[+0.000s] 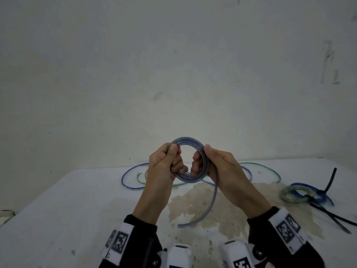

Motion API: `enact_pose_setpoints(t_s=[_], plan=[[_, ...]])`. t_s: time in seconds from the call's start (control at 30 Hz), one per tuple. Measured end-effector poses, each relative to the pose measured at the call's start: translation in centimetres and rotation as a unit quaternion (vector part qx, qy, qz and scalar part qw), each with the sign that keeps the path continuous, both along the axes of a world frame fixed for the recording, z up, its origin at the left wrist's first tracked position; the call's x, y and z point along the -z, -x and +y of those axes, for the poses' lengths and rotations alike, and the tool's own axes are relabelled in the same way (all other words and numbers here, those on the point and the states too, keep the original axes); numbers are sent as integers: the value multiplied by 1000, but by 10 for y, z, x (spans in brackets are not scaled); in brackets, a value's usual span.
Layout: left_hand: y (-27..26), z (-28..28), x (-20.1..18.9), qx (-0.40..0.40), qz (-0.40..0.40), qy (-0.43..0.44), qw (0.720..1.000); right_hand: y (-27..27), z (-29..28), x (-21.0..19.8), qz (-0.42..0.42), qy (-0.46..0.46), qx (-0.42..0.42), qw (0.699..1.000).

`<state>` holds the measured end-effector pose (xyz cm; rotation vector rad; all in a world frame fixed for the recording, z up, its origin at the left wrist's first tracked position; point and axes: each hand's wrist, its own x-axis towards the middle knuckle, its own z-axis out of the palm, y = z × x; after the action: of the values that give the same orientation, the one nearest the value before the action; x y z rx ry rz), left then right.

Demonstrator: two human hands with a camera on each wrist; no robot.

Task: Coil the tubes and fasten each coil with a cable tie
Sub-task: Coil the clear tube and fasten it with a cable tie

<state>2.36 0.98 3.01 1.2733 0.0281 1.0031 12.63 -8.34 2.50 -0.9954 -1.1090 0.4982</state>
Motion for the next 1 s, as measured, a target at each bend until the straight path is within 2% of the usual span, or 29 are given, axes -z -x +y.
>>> enact_pose_setpoints(t_s=[0.13,0.27,0.33,0.4,0.53,0.6,0.77,1.0], plan=[[-5,-4,3,-39,-56,53,996,5,3,1,99,-17,-83,991],[-6,2,5,17,-100,95,990,4,2,2,148,-17,-148,978],[-1,11,7,75,-62,60,993,-1,-1,-2,150,-23,-143,978],[9,21,7,120,10,-18,993,-7,-8,-6,138,4,-129,982],[23,26,3,116,150,-163,968,-15,-17,-10,48,111,-125,985],[23,22,3,132,189,-166,959,-14,-19,-10,24,138,-119,983],[9,5,2,122,80,-33,989,-8,-15,-12,88,73,-112,987],[-3,-4,-1,56,-34,80,995,2,-3,-7,181,-18,-135,974]])
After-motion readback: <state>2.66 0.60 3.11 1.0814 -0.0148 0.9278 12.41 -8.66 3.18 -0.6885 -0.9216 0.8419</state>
